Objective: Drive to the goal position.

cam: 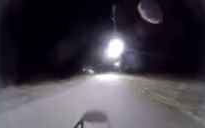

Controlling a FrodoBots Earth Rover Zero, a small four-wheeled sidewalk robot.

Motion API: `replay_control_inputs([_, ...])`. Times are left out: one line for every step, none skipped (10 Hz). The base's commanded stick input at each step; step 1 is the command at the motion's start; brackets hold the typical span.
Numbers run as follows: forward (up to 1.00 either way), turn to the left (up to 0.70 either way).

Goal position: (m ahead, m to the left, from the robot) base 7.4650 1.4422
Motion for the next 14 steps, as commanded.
replay_control_inputs([1.0,0.0])
replay_control_inputs([1.0,0.0])
replay_control_inputs([1.0,0.0])
replay_control_inputs([1.0,0.0])
replay_control_inputs([1.0,0.0])
replay_control_inputs([1.0,0.0])
replay_control_inputs([1.0,0.0])
replay_control_inputs([1.0,0.0])
replay_control_inputs([1.0,0.0])
replay_control_inputs([1.0,0.0])
replay_control_inputs([1.0,0.0])
replay_control_inputs([1.0,0.0])
replay_control_inputs([1.0,0.0])
replay_control_inputs([1.0,0.0])
